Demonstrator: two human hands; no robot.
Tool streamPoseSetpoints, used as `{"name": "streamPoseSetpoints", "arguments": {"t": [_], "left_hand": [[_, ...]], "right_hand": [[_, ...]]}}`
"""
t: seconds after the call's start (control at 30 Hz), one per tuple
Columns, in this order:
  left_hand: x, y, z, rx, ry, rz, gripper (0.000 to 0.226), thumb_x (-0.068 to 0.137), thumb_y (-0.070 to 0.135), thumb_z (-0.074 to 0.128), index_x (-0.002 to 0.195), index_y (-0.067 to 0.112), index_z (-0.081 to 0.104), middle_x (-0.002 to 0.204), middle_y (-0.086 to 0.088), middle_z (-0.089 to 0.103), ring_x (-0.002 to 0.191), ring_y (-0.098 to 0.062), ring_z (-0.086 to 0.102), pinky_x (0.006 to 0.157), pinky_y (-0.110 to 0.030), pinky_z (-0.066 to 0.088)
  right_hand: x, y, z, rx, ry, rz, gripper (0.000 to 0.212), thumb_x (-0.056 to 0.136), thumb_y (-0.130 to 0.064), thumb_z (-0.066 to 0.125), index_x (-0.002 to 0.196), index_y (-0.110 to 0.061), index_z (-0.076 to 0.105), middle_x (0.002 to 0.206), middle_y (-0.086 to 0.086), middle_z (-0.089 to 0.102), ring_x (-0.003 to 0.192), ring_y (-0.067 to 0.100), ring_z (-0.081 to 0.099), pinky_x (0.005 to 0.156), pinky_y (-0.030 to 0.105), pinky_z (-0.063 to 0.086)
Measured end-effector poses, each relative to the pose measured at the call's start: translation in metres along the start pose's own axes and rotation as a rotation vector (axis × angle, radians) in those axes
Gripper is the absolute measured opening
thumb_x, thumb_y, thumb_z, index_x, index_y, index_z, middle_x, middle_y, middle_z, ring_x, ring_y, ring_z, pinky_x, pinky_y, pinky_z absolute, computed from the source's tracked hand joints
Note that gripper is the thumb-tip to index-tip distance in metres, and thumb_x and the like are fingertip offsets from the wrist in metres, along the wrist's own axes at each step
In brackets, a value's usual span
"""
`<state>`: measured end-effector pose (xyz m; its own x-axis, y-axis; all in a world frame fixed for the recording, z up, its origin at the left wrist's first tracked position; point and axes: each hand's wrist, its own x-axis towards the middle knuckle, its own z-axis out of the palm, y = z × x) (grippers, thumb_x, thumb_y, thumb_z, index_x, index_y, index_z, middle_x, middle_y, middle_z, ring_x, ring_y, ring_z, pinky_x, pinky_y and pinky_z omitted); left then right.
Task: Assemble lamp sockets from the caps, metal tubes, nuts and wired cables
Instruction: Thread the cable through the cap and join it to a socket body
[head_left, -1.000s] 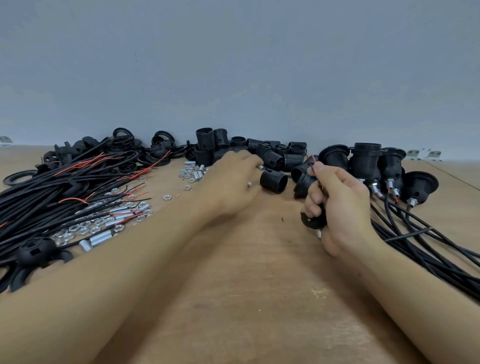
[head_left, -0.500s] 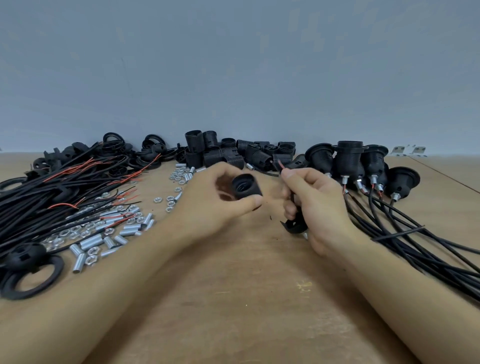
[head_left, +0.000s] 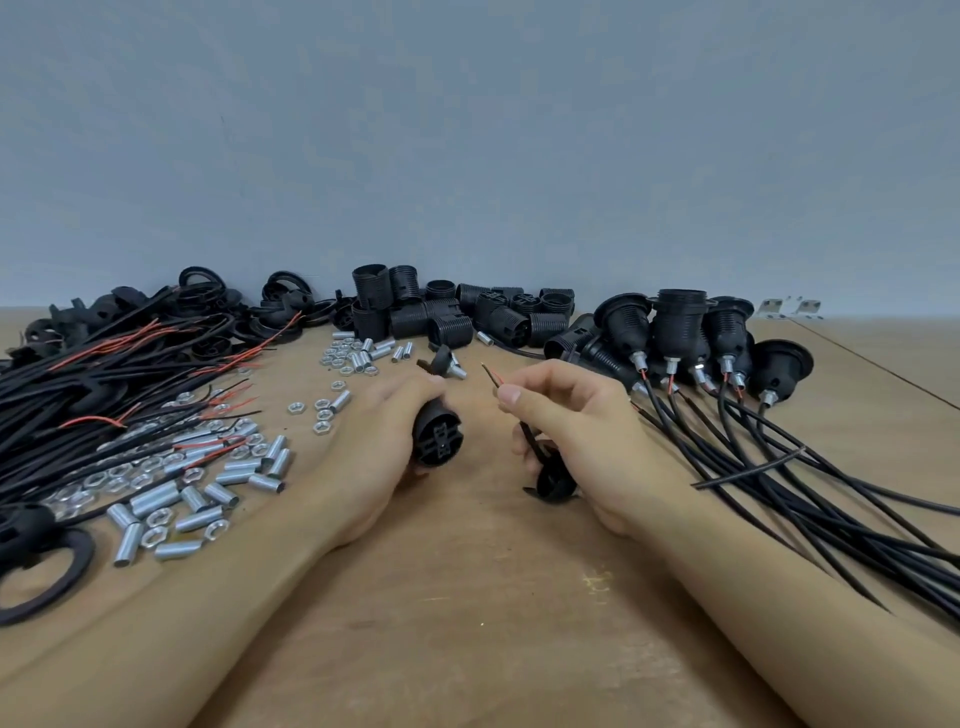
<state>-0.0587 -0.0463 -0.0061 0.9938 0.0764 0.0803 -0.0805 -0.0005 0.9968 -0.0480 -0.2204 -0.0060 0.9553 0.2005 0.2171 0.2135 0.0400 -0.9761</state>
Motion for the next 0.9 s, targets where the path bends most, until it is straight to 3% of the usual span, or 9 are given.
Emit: {"name": "streamPoseSetpoints", "arguments": {"t": [0.07,0.13,0.23,0.33,0.4,0.5,0.6,0.9], "left_hand": [[-0.002,-0.001,0.002,0.108,-0.065,0.077,0.031,0.082,0.047,0.058,0.073,0.019,0.068,0.075,-0.003,0.064,0.070,-0.016,0.057,0.068,-0.033,0.042],[-0.004,-0.002,0.004,0.173,-0.109,0.142,0.028,0.087,0.049,0.059,0.082,0.026,0.074,0.074,0.006,0.067,0.073,-0.009,0.061,0.071,-0.025,0.043],[-0.004,-0.004,0.004,0.155,-0.083,0.171,0.022,0.098,0.030,0.059,0.085,0.024,0.074,0.075,0.004,0.067,0.076,-0.011,0.060,0.073,-0.025,0.043],[-0.003,-0.002,0.004,0.089,-0.053,0.123,0.028,0.100,0.029,0.054,0.081,0.016,0.071,0.081,-0.003,0.065,0.076,-0.018,0.057,0.068,-0.031,0.042],[-0.004,0.002,0.005,-0.005,-0.047,0.071,0.038,0.100,0.036,0.052,0.073,0.015,0.069,0.078,-0.009,0.062,0.067,-0.021,0.055,0.055,-0.030,0.043],[-0.003,0.005,0.003,-0.110,-0.023,0.002,0.050,0.101,0.041,0.047,0.060,0.019,0.065,0.072,-0.014,0.063,0.058,-0.022,0.054,0.045,-0.026,0.039],[-0.001,0.005,0.001,-0.151,-0.011,-0.015,0.055,0.102,0.043,0.045,0.056,0.021,0.063,0.066,-0.011,0.062,0.054,-0.019,0.053,0.043,-0.024,0.035],[0.001,0.001,0.002,-0.136,-0.009,0.025,0.053,0.102,0.044,0.047,0.059,0.015,0.062,0.055,-0.007,0.054,0.047,-0.019,0.046,0.044,-0.024,0.031]], "right_hand": [[0.001,0.001,0.000,0.004,-0.012,0.014,0.005,0.090,-0.011,0.069,0.085,-0.013,0.071,0.064,0.007,0.060,0.055,0.020,0.053,0.049,0.026,0.047],[0.001,0.001,0.001,0.003,-0.046,0.020,0.007,0.089,-0.009,0.069,0.085,-0.014,0.072,0.068,0.006,0.061,0.055,0.016,0.056,0.049,0.025,0.048],[0.000,0.000,0.002,0.001,-0.072,0.025,0.010,0.090,-0.009,0.068,0.083,-0.016,0.071,0.071,0.004,0.065,0.055,0.016,0.057,0.048,0.026,0.047],[0.000,-0.002,0.003,0.033,-0.073,0.021,0.007,0.093,-0.008,0.063,0.087,-0.011,0.064,0.072,0.006,0.067,0.049,0.015,0.053,0.042,0.025,0.040],[-0.002,-0.003,0.004,0.004,-0.074,-0.014,0.010,0.093,-0.008,0.063,0.085,-0.012,0.064,0.066,0.005,0.062,0.045,0.013,0.045,0.040,0.023,0.035],[-0.006,-0.007,0.005,-0.159,-0.055,-0.179,0.014,0.090,-0.011,0.070,0.079,-0.020,0.069,0.057,-0.008,0.055,0.046,0.007,0.042,0.044,0.017,0.034],[-0.011,-0.012,0.005,-0.231,-0.055,-0.277,0.013,0.087,-0.012,0.074,0.077,-0.021,0.073,0.056,-0.011,0.055,0.050,0.004,0.044,0.047,0.014,0.036],[-0.017,-0.015,0.010,-0.296,-0.126,-0.308,0.019,0.086,-0.011,0.074,0.074,-0.025,0.075,0.048,-0.011,0.038,0.044,0.003,0.031,0.046,0.012,0.029]]}}
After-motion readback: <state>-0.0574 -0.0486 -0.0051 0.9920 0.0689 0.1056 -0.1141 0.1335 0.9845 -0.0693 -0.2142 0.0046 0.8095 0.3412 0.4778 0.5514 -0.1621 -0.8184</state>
